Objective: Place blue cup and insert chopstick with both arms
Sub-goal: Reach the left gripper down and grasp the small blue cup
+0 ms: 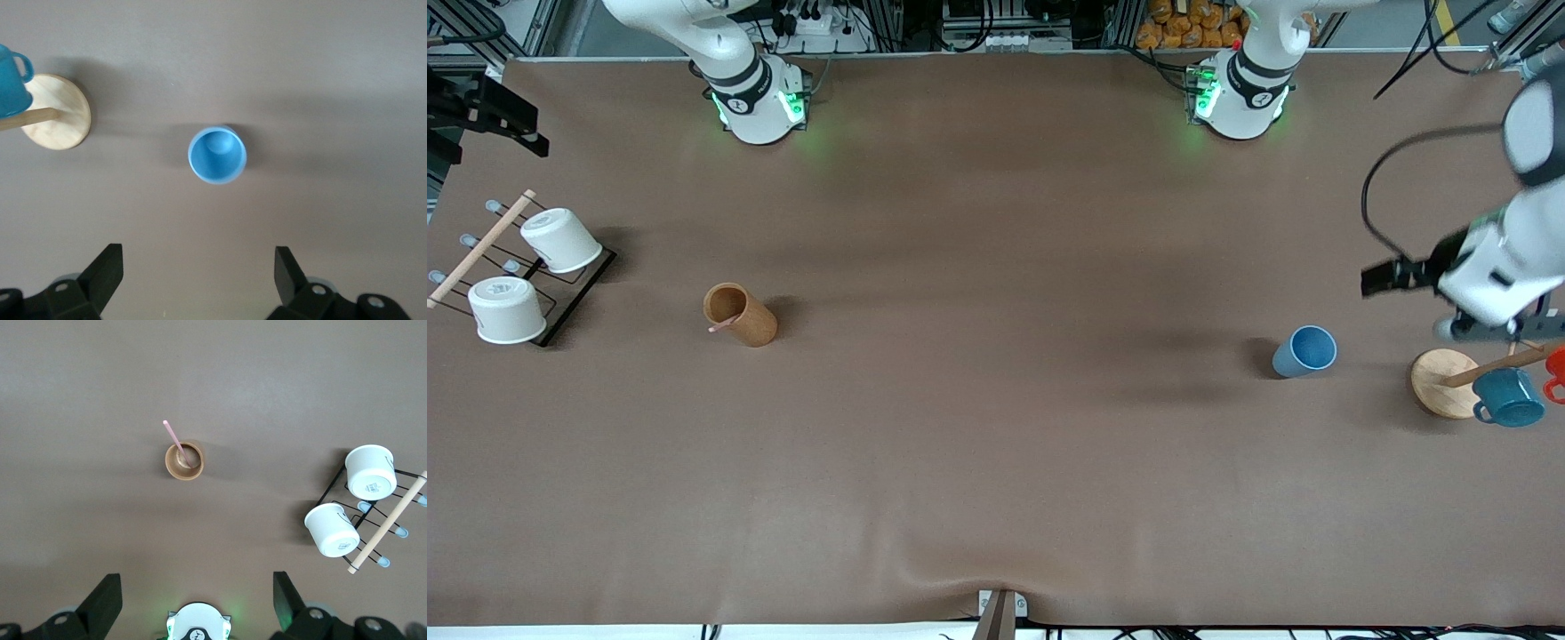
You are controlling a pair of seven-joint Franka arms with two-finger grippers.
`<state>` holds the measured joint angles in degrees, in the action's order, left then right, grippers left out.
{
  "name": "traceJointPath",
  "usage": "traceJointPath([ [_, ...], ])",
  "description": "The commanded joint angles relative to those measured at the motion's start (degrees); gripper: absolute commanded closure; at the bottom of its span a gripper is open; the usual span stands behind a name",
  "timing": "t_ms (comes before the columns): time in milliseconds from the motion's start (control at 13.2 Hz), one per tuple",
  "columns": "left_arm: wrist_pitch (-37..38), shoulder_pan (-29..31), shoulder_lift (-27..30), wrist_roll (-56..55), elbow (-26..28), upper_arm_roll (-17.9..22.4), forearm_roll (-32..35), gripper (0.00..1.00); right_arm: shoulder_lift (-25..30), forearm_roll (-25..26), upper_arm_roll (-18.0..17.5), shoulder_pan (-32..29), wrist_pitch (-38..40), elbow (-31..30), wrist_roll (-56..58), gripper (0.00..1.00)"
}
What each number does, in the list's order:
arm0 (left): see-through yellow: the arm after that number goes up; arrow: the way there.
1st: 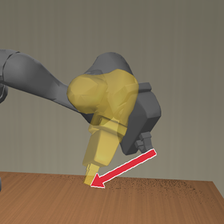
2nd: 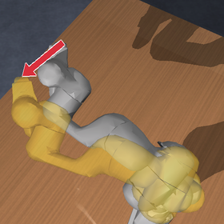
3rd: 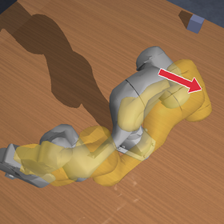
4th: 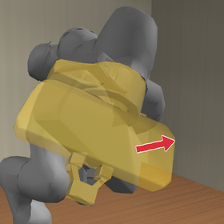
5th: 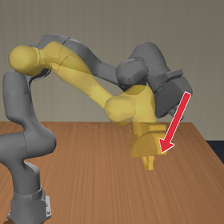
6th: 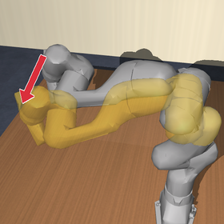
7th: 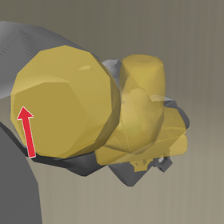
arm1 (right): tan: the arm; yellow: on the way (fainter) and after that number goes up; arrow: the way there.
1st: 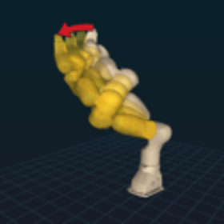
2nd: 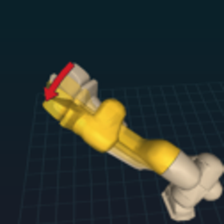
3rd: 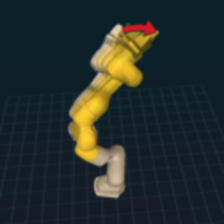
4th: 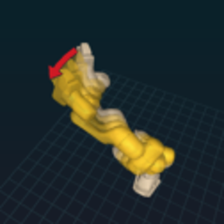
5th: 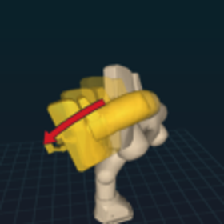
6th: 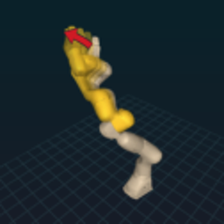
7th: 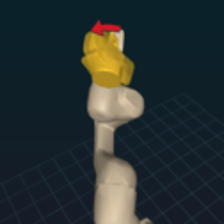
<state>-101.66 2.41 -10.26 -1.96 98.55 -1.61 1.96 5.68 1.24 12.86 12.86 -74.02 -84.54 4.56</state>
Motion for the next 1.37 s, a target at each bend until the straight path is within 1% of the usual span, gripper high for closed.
traceJointPath([
  [0,-14.12,2.85,0.69,0.29,11.28,-0.32,0.06,0.00,-0.06,-0.10,-6.50,-7.65,0.46,0.25,1.59,0.00],
  [76,-16.70,3.04,-0.28,0.29,12.97,-0.33,0.06,0.00,-0.15,-0.10,-9.05,-10.20,0.46,0.25,1.59,0.00],
  [228,-17.86,3.13,-3.26,0.38,13.60,-0.41,0.06,0.00,-0.32,-0.19,-12.14,-13.64,0.28,0.17,1.68,0.00],
  [304,-19.96,3.13,-4.75,0.47,13.95,-0.41,0.06,0.00,-0.58,-0.28,-13.81,-15.39,0.02,0.17,1.68,0.00],
  [380,-22.50,3.30,-5.81,0.81,15.08,-0.41,0.06,0.00,-0.67,-0.28,-16.61,-17.76,-0.15,0.17,1.68,0.00],
  [532,-26.47,3.31,-7.31,0.82,16.76,-0.41,-0.29,0.04,-0.76,-0.19,-17.25,-17.61,-1.20,-0.79,1.51,0.00],
  [759,-27.36,3.31,-9.86,0.73,16.76,-0.41,-0.82,0.31,-3.74,-0.19,-17.25,-16.99,-7.78,-5.27,1.51,0.00],
  [835,-27.45,3.31,-10.74,0.73,16.59,-0.41,-0.82,0.47,-5.32,-0.19,-17.34,-16.91,-9.19,-5.72,1.51,0.00],
  [987,-27.71,3.30,-11.53,0.73,16.33,-0.50,-0.82,0.88,-9.97,-0.28,-17.34,-17.08,-11.57,-5.81,1.51,0.00],
  [1063,-27.97,3.31,-11.71,0.64,16.32,-0.41,-0.82,1.00,-12.17,-0.36,-17.43,-16.65,-13.32,-5.81,1.25,0.00],
  [1291,-27.89,3.13,-11.45,1.17,16.15,-0.68,-0.73,1.00,-17.97,-0.36,-17.43,-13.84,-17.11,-5.72,0.80,0.00],
])
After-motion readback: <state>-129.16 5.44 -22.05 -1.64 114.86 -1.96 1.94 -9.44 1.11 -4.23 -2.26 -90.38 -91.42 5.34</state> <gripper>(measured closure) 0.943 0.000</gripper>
